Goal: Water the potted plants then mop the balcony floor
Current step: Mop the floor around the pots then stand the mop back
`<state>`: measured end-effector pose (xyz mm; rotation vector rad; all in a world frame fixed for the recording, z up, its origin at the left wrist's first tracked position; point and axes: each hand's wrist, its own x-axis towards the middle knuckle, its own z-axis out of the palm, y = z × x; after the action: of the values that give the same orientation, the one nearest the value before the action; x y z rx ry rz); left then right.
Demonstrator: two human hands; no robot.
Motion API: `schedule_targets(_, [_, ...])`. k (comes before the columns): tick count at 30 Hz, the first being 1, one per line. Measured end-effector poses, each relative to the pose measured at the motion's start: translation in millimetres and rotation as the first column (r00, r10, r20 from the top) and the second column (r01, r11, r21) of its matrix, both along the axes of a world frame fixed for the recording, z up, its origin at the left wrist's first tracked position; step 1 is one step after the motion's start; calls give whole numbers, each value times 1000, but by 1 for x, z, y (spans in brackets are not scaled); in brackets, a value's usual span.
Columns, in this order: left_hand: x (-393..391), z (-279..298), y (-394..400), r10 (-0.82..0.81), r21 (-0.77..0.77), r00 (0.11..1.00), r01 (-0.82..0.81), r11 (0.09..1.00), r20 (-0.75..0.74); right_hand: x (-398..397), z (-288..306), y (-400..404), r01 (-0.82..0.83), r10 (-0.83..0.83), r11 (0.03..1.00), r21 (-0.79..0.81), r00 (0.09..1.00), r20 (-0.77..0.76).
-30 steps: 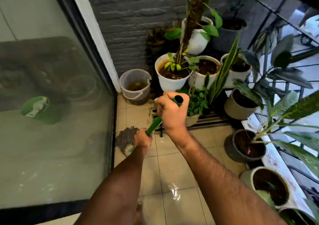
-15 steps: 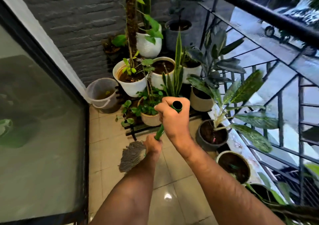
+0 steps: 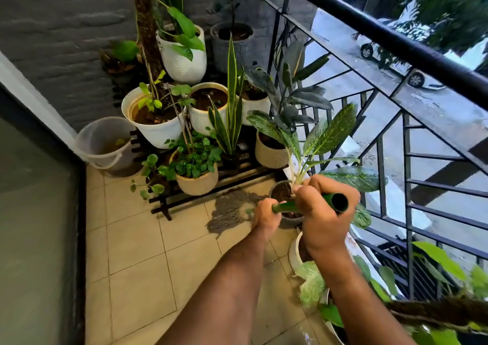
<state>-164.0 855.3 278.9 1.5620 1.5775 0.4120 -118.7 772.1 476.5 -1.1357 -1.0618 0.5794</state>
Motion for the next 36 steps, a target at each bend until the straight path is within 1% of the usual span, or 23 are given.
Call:
schedule_targets(3, [-2,2,-3,-73,-13,997,74,997,14,-7,3,0,64,-64,998,-11,998,0])
schedule_targets(5, [-16,6,-6,-103,-31,994,104,994,27,-21,7,1,94,-93,995,-15,995,25])
schedule_targets(8, [-39,10,-15,-118,-65,990,123,990,77,-45,11,0,112,-111,993,-19,993,50])
schedule_targets(11, [-93,16,-28,-120,-117,987,132,984,106,-98,14,-6,103,-102,994,-34,995,24])
schedule_targets(13, [-130,22,-38,-90,-120,989,104,987,121,-133,16,-11,109,-109,993,-36,994,16])
schedule_targets(18, [-253,21,-62,-7,-133,994,22,991,107,-243,19,-30,83,-84,996,-37,996,-21])
schedule_targets(21, [-325,19,-76,56,-103,998,-54,993,15,-298,20,-39,45,-46,998,-49,998,-40])
schedule_targets(24, [-391,19,-89,149,-37,985,-153,987,-91,-353,21,-47,-35,30,998,-44,992,-119])
schedule_targets(27, [-451,15,-107,225,-33,963,-233,972,-149,-402,19,-56,-124,114,991,-52,979,-172])
schedule_targets(32, [-513,6,-141,362,-70,922,-374,925,-139,-450,14,-73,-230,197,968,-96,941,-274])
schedule_targets(36, [-534,5,-169,462,-50,876,-472,880,-137,-471,20,-81,-322,276,939,-121,915,-294])
